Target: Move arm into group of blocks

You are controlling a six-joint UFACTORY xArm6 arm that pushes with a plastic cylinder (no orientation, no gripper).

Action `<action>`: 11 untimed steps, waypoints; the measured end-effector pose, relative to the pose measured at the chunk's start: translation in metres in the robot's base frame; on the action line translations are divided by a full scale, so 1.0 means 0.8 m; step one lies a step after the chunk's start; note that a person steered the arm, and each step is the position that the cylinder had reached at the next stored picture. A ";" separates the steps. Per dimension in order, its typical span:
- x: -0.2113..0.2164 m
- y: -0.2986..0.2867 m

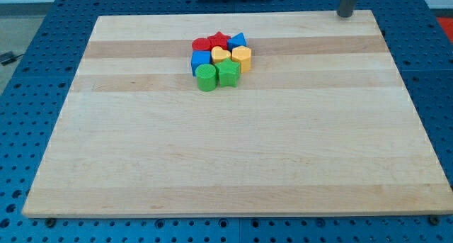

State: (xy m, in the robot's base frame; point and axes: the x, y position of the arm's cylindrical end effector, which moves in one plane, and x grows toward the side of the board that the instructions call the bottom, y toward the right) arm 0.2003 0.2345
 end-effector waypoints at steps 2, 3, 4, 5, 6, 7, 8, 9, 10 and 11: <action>0.001 0.000; 0.005 0.000; 0.028 -0.008; 0.056 -0.017; 0.081 -0.027; 0.082 -0.032; 0.049 -0.072; 0.023 -0.126; 0.018 -0.194; 0.042 -0.247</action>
State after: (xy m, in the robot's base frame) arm 0.2339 0.0369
